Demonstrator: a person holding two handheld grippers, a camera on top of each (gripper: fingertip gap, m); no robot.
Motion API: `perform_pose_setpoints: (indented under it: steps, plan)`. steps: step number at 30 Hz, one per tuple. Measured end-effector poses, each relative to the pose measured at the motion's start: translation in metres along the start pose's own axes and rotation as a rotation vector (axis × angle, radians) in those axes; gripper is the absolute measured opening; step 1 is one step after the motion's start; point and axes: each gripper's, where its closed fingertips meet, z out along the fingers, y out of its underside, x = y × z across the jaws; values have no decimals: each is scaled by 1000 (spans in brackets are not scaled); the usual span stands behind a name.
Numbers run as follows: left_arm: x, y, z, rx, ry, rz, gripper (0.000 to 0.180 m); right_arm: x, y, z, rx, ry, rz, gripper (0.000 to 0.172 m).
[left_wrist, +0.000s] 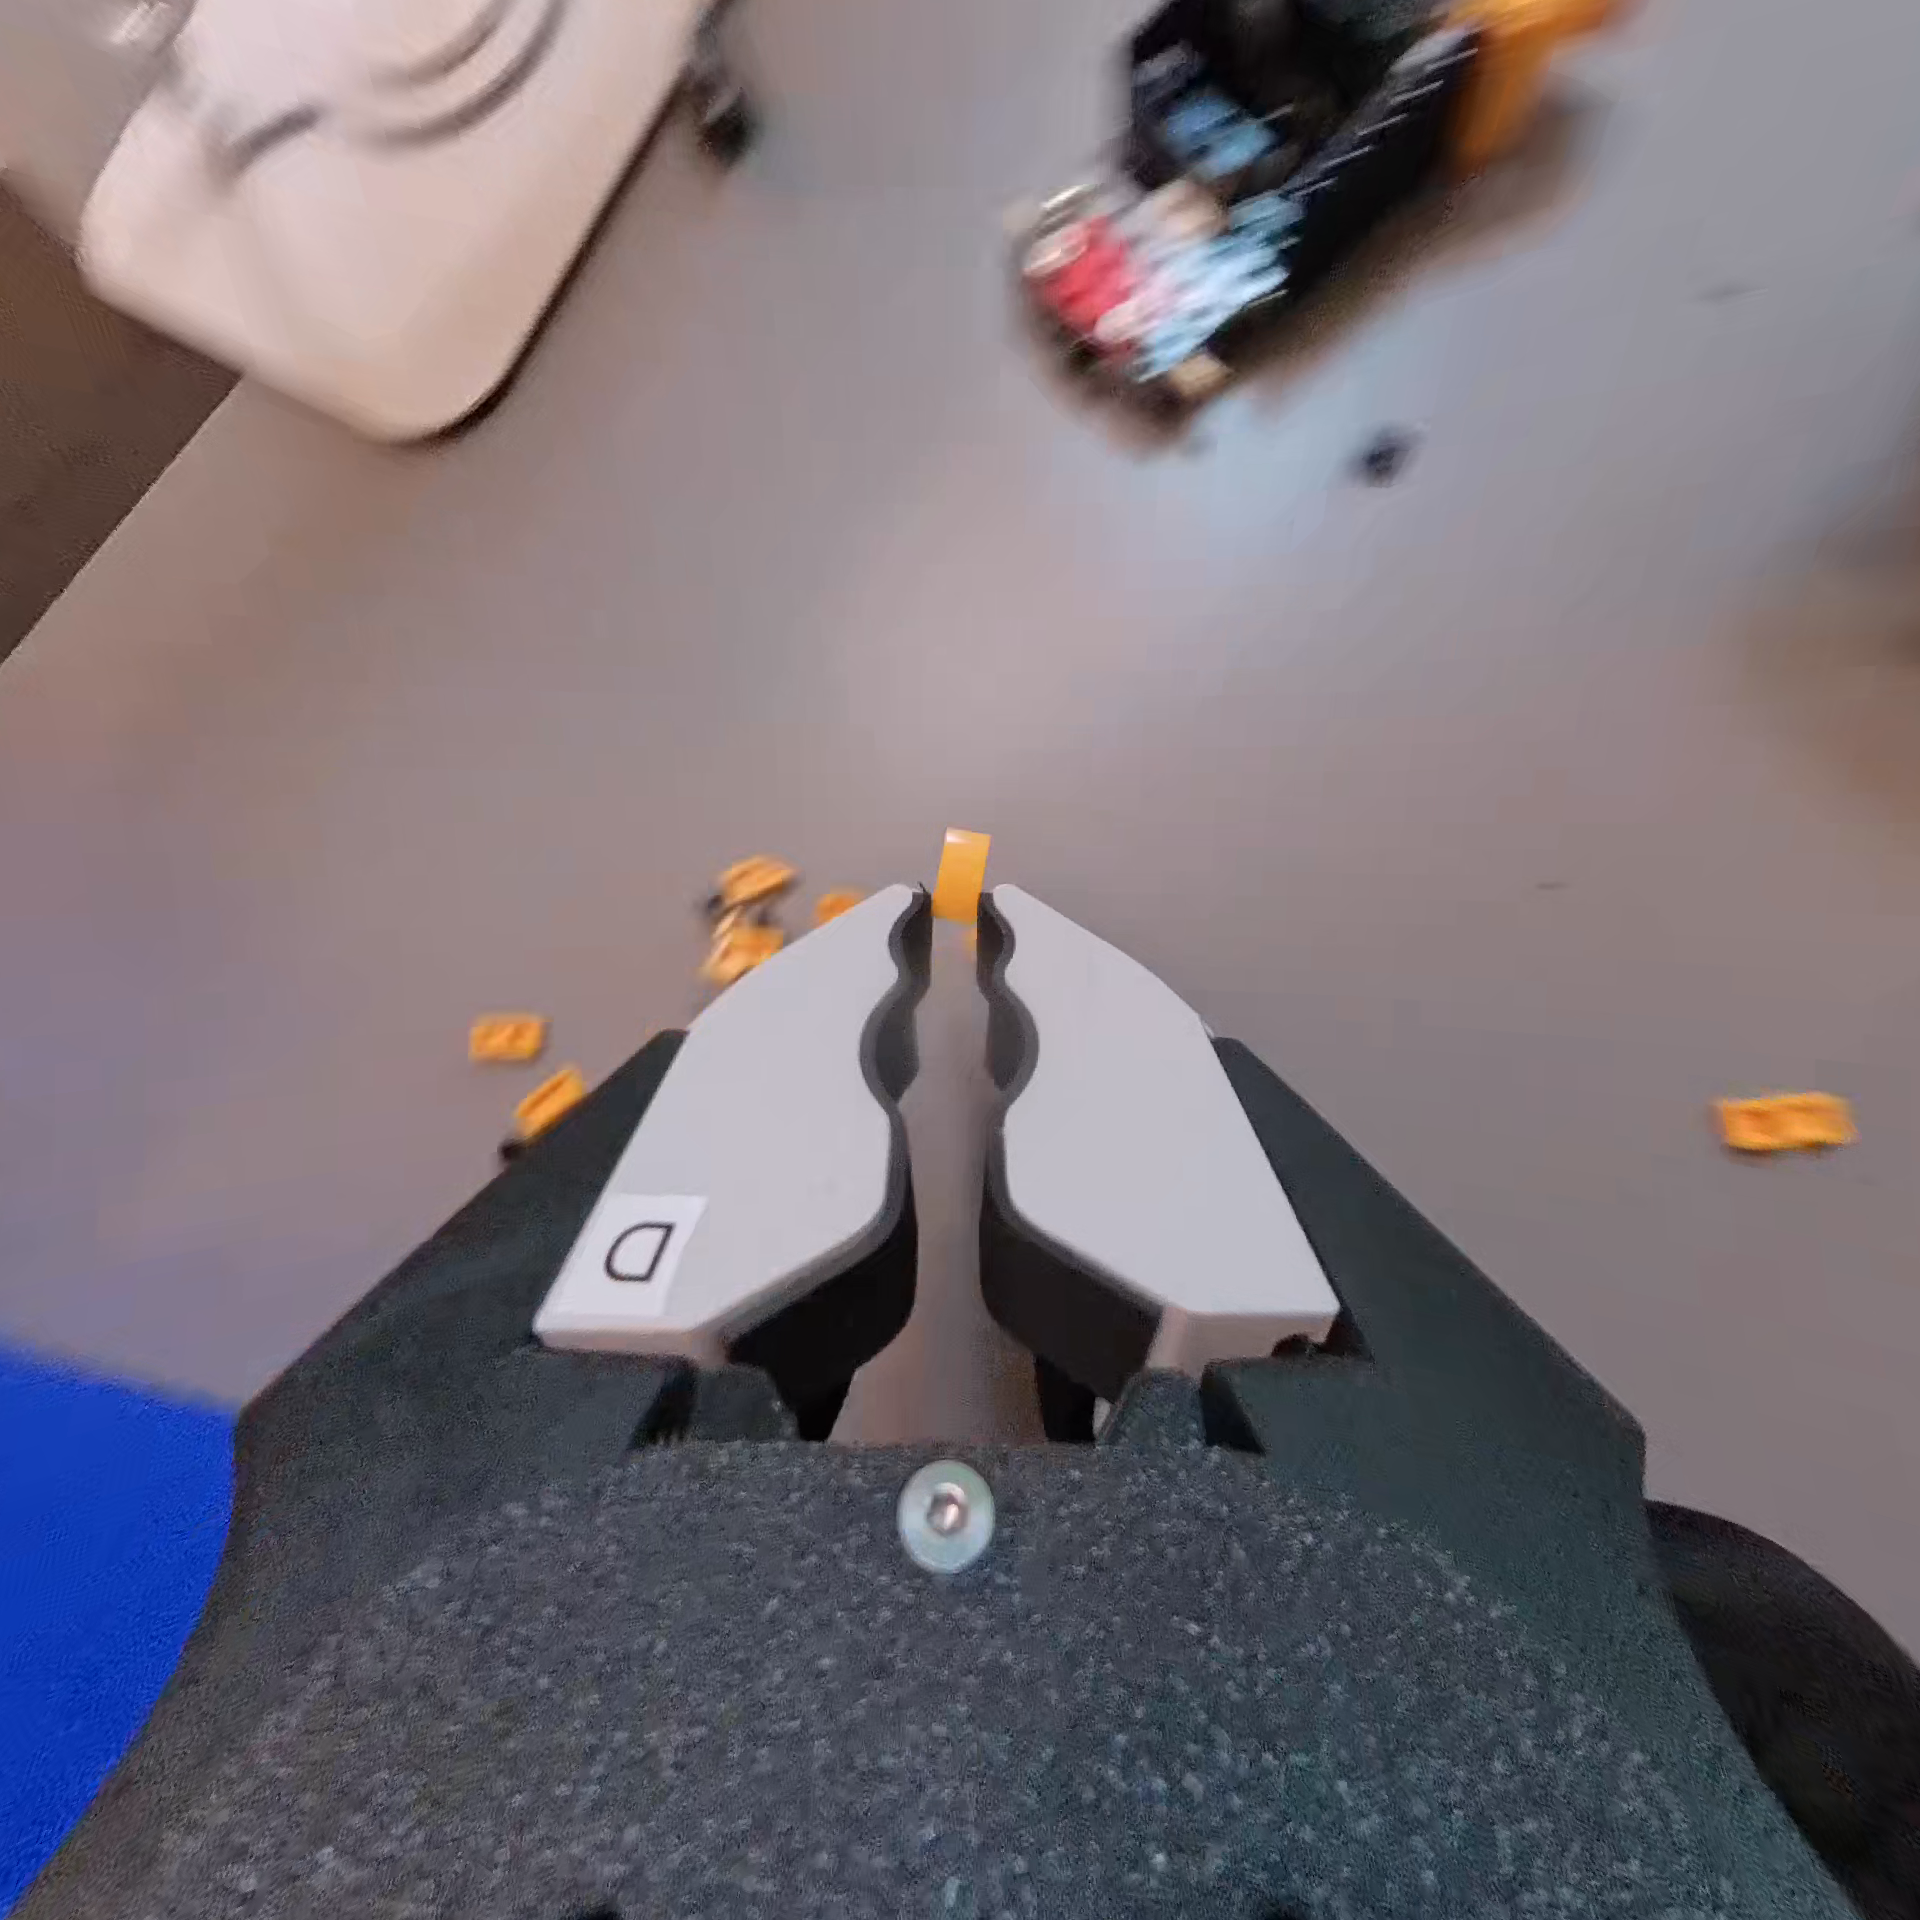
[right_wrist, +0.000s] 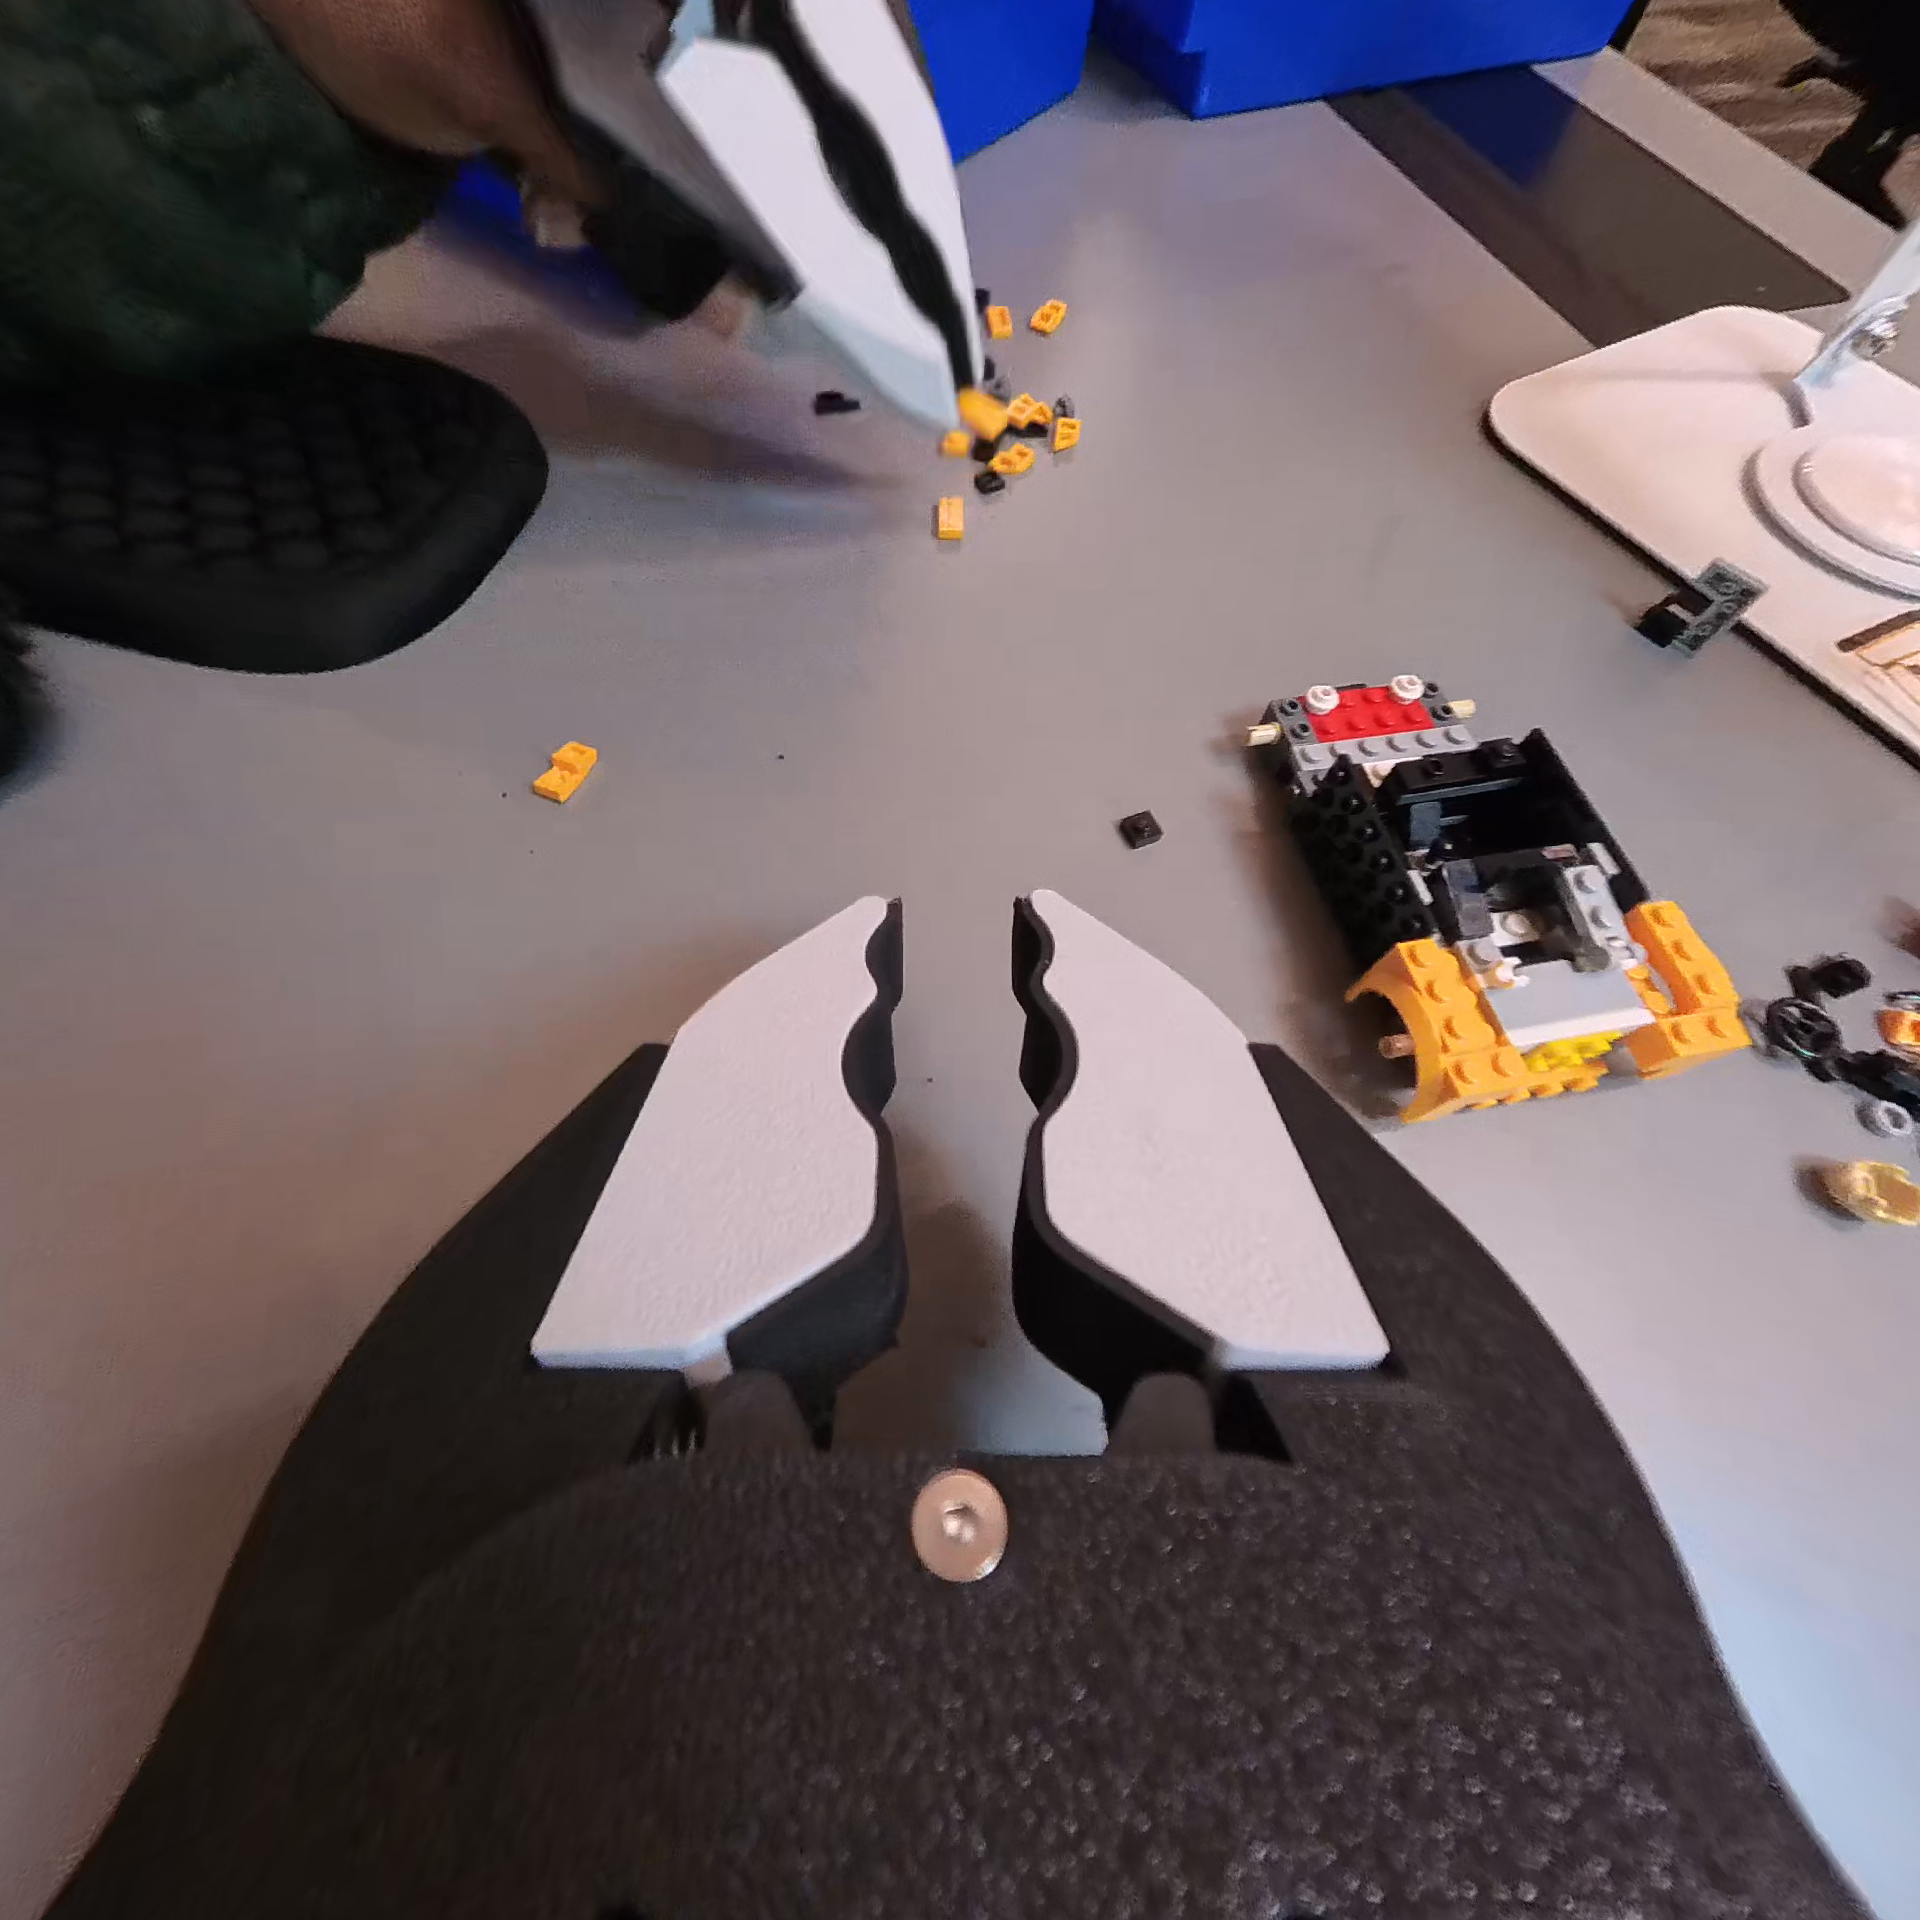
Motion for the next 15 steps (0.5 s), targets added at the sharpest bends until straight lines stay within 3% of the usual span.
perform_pose_setpoints:
  steps: [2,5,9,15]
  plan:
    - [-18,17,-1,-57,-69,-71,11,-2,2,3,-13,-5,-11,20]
    - [-29,30,-2,-109,-136,-88,33,-2,6,5,-27,-8,-8,19]
    - [-16,26,-10,-70,-83,-28,45,0,8,5,-30,1,-1,19]
    - [93,10,-35,117,474,203,40,1,9,6,-27,-4,15,18]
